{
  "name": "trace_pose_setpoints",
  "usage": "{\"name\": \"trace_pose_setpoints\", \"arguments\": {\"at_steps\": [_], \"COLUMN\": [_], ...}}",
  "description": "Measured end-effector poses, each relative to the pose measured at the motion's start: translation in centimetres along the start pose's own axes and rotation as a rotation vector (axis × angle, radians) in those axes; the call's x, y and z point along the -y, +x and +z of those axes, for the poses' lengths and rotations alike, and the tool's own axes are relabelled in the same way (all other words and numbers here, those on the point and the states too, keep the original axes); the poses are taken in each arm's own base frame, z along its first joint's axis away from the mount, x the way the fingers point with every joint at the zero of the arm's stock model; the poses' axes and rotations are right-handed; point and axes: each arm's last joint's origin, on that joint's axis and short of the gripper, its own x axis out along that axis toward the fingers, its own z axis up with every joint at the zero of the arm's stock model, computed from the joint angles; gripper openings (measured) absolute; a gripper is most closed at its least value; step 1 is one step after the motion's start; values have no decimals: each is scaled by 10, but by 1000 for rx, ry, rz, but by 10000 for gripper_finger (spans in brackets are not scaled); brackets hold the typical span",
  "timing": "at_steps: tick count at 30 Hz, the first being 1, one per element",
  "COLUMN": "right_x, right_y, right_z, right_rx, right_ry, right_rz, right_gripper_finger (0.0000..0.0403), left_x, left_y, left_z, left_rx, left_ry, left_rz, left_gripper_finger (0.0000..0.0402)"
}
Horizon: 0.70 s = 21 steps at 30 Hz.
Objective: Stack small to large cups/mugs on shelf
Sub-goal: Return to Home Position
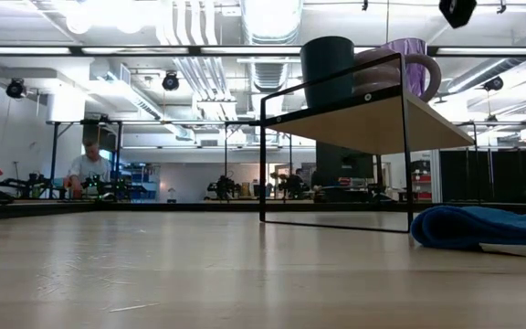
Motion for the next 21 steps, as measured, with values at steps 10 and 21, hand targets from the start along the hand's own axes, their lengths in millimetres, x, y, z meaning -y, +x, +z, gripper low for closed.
{"name": "trace_pose_setpoints", "arguments": {"at_steps": [10,21], "right_x": [15,30], "right_y": [-5,-4], "right_z": [-52,-92], "right_rx": [30,207], "right_ry": [22,13], "right_rz": [-27,50], "right_gripper_finger": [8,8], "left_x": [-23,-62], "left_y": [-8,-51], "left_z": [-48,-71], "left_rx": [-89,114], "left_ry": [-57,-27], "left_rz": [35,-133], "left_gripper_finger": [1,1]}}
